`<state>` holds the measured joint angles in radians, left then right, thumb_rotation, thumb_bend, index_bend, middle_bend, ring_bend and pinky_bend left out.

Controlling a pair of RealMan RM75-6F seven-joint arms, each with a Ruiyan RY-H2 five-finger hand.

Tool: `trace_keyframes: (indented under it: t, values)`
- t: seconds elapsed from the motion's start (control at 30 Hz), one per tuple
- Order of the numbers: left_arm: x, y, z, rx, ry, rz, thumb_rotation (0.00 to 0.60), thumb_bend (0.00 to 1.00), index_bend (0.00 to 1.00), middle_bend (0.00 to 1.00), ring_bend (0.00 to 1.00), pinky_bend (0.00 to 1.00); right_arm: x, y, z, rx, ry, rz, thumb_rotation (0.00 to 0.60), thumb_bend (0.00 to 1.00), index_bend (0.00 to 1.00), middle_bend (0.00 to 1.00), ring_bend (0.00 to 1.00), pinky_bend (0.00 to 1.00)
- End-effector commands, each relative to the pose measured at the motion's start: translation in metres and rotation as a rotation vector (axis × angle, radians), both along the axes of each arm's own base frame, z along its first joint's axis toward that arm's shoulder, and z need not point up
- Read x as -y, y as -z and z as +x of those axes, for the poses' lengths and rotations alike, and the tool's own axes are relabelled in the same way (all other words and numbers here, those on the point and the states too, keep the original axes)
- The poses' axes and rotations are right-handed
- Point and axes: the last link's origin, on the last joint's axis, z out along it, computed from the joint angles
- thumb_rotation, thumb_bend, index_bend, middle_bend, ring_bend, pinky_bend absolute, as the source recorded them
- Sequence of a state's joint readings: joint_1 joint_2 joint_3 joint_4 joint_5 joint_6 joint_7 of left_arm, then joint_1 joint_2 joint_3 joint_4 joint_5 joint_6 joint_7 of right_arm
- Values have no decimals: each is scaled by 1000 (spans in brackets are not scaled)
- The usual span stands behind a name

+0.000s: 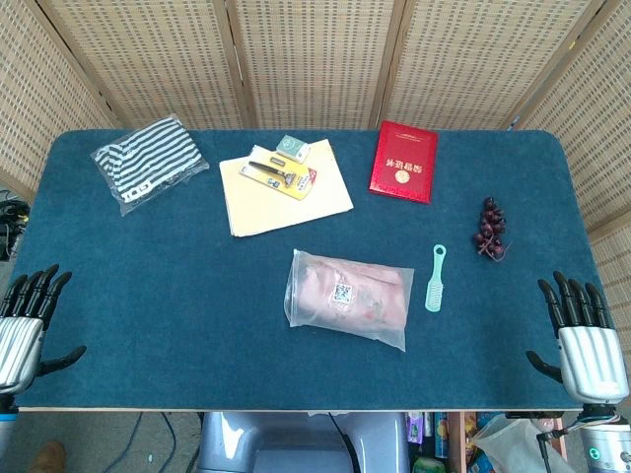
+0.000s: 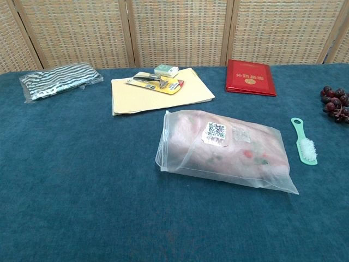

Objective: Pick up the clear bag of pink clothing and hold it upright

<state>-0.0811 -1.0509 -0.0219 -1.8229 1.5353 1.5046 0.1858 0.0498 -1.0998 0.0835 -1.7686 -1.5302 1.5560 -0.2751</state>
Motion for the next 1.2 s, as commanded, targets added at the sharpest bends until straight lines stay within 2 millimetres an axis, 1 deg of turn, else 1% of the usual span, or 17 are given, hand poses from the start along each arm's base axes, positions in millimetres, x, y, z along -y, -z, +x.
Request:
trace_keyframes:
  t: [0.03, 0.1, 0.27, 0.33, 0.43, 0.57, 0.7, 0.8, 1.0, 1.1, 1.2]
  values:
    - [0, 0, 0, -1, 0, -2, 600, 88, 0, 0, 0, 0, 0, 0, 0, 0, -2, 0, 600, 0, 0, 0, 0, 0]
    - [0, 1, 0, -3, 0, -2, 600, 89, 0, 0, 0, 0, 1, 0, 0, 6, -12, 4, 600, 0, 0, 0, 0, 0]
    - [-1, -1, 0, 9, 2, 14, 600, 89, 0, 0, 0, 0, 8, 6, 2, 97, -60, 34, 600, 0, 0, 0, 0, 0]
    - [-1, -2, 0, 12, 4, 19, 600, 88, 0, 0, 0, 0, 13, 11, 5, 132, -85, 66, 600, 0, 0, 0, 0, 0]
    - [-3, -3, -1, 15, 2, 23, 600, 88, 0, 0, 0, 0, 27, 19, 14, 171, -119, 146, 600, 0, 0, 0, 0, 0]
    - [-5, -3, -2, 14, -4, 22, 600, 89, 0, 0, 0, 0, 50, 32, 37, 245, -147, 271, 600, 0, 0, 0, 0, 0]
    - [-6, -3, -3, 14, -10, 26, 600, 89, 0, 0, 0, 0, 73, 47, 65, 320, -140, 402, 600, 0, 0, 0, 0, 0]
    - [-8, -2, -3, 17, -15, 24, 600, 88, 0, 0, 0, 0, 94, 65, 85, 333, -127, 455, 600, 0, 0, 0, 0, 0]
    - [-14, 2, -6, 7, -30, 12, 600, 89, 0, 0, 0, 0, 130, 112, 121, 371, -51, 540, 600, 0, 0, 0, 0, 0]
    - [-17, 3, -7, 7, -41, 9, 600, 89, 0, 0, 0, 0, 138, 126, 132, 346, -20, 547, 600, 0, 0, 0, 0, 0]
    - [-19, 6, -7, 1, -45, 0, 600, 88, 0, 0, 0, 0, 138, 142, 140, 319, 2, 561, 600, 0, 0, 0, 0, 0]
